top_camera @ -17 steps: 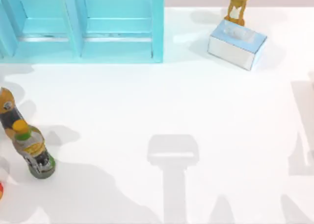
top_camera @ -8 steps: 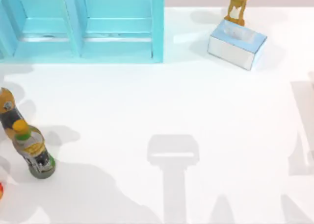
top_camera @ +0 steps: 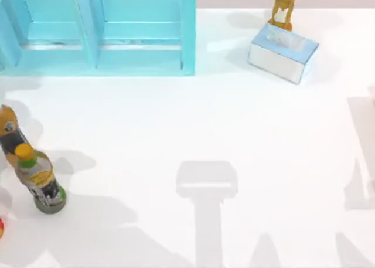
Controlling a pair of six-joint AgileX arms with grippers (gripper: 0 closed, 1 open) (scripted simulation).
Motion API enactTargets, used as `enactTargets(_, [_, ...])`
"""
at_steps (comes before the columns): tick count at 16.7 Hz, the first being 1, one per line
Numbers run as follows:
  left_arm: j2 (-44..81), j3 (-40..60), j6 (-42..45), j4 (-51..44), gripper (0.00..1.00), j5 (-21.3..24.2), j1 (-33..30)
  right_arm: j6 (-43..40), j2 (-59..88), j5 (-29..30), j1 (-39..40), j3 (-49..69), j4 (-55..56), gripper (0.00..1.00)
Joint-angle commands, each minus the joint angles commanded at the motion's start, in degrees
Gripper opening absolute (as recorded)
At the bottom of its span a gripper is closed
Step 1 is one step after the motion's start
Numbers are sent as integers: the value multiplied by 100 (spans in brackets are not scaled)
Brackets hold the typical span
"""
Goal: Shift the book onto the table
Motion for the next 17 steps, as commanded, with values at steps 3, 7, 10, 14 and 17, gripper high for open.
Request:
enactTargets(3, [-728,-273,49,-517,0,225,230,0,0,0,0,0,0,100])
enactTargets(7, [-2175,-816,217,-1533,0,636,667,0,0,0,0,0,0,100])
enactTargets(10, [-3450,-1253,392,-2352,0,943,1030,0,0,0,0,0,0,100])
enactTargets(14, [-4709,-1725,604,-3240,0,1271,1425,0,0,0,0,0,0,100])
enactTargets(17, [-5021,-1858,677,-3513,0,1379,1556,0,0,0,0,0,0,100])
